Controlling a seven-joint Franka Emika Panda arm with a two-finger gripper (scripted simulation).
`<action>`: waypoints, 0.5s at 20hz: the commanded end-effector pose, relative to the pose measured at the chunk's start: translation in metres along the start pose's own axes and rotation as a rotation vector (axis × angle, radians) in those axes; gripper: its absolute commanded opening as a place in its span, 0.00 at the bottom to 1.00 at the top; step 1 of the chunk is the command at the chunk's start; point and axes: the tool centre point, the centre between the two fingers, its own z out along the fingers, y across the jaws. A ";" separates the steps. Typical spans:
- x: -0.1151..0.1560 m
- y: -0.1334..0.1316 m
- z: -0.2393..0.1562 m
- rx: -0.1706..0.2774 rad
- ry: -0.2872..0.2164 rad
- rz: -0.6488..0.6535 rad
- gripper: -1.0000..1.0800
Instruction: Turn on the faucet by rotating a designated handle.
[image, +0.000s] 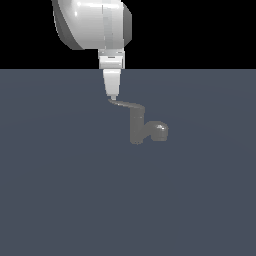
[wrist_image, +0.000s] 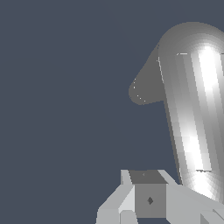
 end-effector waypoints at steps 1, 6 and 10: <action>-0.001 0.007 0.000 0.000 0.000 0.000 0.00; -0.004 0.021 0.000 0.000 0.000 0.000 0.00; -0.006 0.032 0.000 0.001 0.000 0.000 0.00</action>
